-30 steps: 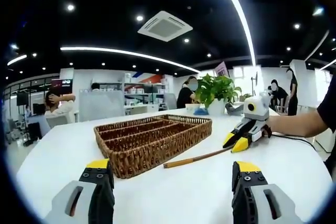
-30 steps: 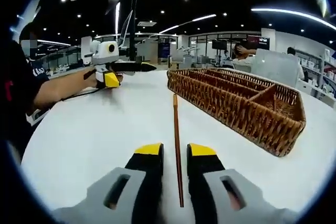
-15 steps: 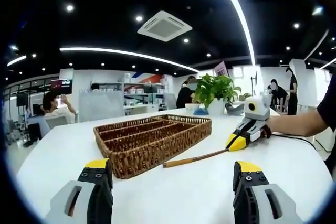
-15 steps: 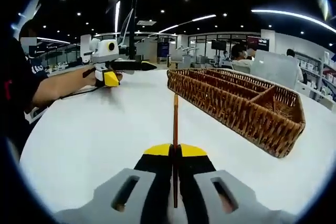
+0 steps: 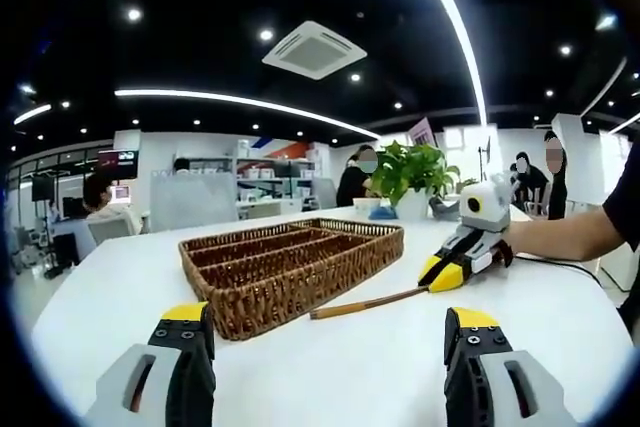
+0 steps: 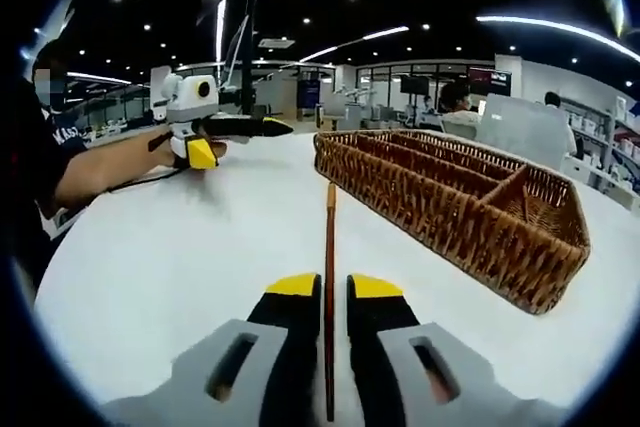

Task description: Arrange the knives, forks, and spoons in their matching storage slots by inserting each utensil handle-first until every utensil is classified and aligned in the correct compartment

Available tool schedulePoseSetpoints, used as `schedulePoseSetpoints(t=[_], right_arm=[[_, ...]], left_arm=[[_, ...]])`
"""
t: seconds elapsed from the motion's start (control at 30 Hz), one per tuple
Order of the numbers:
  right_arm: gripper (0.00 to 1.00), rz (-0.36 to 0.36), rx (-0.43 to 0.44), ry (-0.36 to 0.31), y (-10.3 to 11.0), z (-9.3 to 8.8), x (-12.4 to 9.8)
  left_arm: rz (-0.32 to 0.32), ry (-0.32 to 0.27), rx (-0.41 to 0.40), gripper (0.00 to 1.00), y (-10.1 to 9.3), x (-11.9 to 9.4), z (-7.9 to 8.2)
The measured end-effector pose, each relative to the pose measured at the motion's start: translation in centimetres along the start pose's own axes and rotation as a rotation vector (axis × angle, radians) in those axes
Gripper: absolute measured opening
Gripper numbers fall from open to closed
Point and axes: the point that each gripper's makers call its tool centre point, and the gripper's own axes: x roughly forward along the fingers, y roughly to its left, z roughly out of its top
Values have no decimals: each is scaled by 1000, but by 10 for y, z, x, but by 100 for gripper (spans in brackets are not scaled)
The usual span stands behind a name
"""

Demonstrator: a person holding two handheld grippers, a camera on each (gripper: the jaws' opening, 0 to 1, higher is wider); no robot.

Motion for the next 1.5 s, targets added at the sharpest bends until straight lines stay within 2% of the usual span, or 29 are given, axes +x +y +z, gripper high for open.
schedulePoseSetpoints(t=[0.13,0.33,0.7,1.0,1.17,1.37,1.5], right_arm=[[3,-11,21,2,-1,1,0],[2,-34,-11,4,1,0,-1],[1,-14,-2,-2,6,0,-7],[1,-41,-6,-68,1,17,-17],[1,-58,9,-79,-2,21,-20],[1,-73,7,-105,2,36,-25],[1,-106,9,-116,-1,44,-30]], left_arm=[[-3,6,5,100,-1,1,-1],[0,-3,-2,100,1,0,1],[0,-3,-4,100,1,0,0],[-4,5,-10,100,1,1,-1],[-3,6,-9,100,1,1,-2],[-2,5,-11,100,2,1,-2],[0,9,-6,100,1,1,-2]])
